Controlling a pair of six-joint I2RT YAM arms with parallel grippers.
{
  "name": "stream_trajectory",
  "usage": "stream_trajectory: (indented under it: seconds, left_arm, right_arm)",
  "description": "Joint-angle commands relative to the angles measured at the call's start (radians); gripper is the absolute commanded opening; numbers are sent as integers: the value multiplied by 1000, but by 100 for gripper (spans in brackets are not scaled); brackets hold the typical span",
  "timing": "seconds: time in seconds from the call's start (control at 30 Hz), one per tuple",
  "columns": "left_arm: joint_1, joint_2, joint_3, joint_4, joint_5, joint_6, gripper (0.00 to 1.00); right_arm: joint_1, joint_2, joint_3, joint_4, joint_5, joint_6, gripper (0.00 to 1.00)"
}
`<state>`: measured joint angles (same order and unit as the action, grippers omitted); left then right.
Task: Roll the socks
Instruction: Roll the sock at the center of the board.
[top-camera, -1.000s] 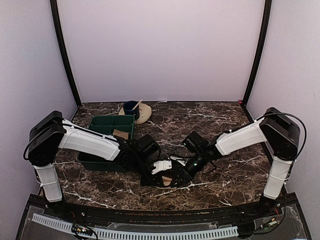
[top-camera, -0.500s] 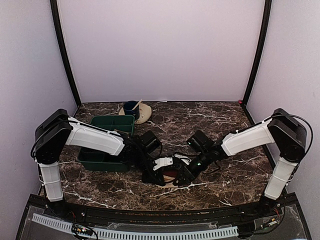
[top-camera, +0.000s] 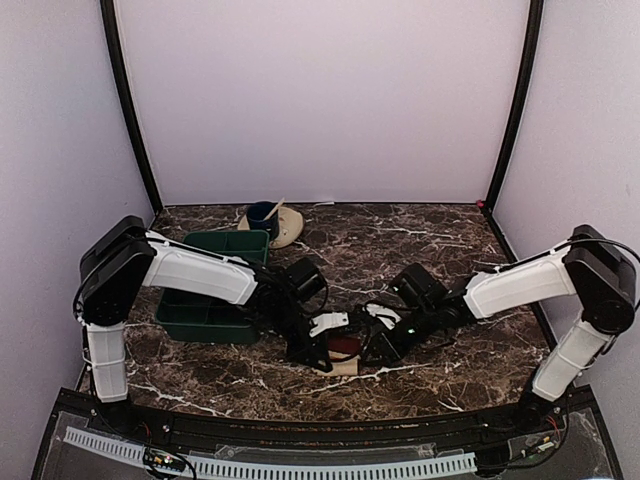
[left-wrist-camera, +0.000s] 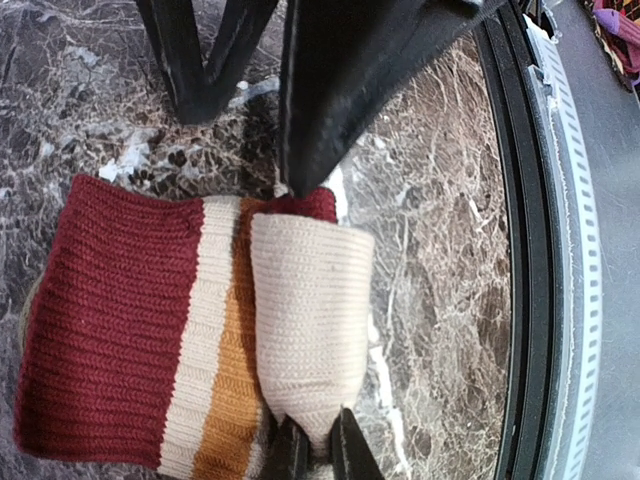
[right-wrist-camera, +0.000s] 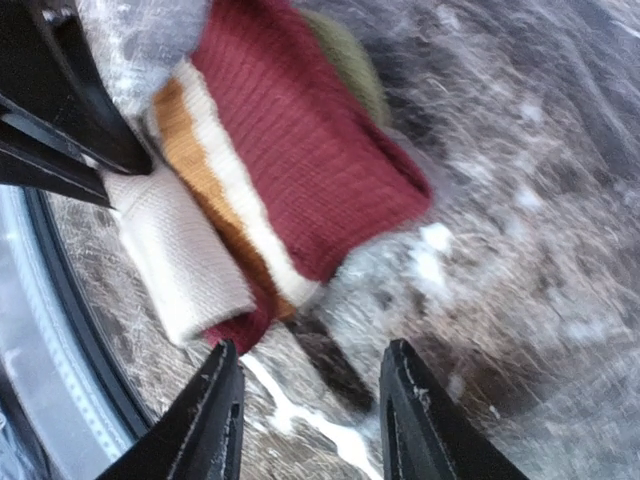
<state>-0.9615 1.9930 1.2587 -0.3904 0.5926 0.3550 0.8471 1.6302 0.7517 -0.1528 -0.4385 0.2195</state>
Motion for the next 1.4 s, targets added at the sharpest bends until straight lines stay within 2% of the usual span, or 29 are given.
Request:
stream_trajectory:
  seconds: [0.0, 0.3, 0.57, 0.7, 1.03, 1.37]
  left_arm:
    - [3, 38, 24, -95, 14, 5, 0]
    - [13, 82, 83, -162, 62, 7, 0]
    - [22, 124, 126, -211, 103, 7, 0]
    - [27, 148, 149, -234, 126, 10, 0]
    - [41, 194, 199, -283, 180, 16, 0]
    - [52, 232, 228, -319, 215, 23, 0]
  right_arm:
    - [-9, -94, -53, 51, 125, 39, 43]
    - [52, -247, -151, 106, 335, 88, 44]
    - [249, -380, -204, 140, 634, 114, 44]
    - [343, -417, -206, 138, 734, 100, 44]
    - [547, -301, -120, 97, 909, 4, 47]
    - [580, -146, -35, 92, 889, -139, 53]
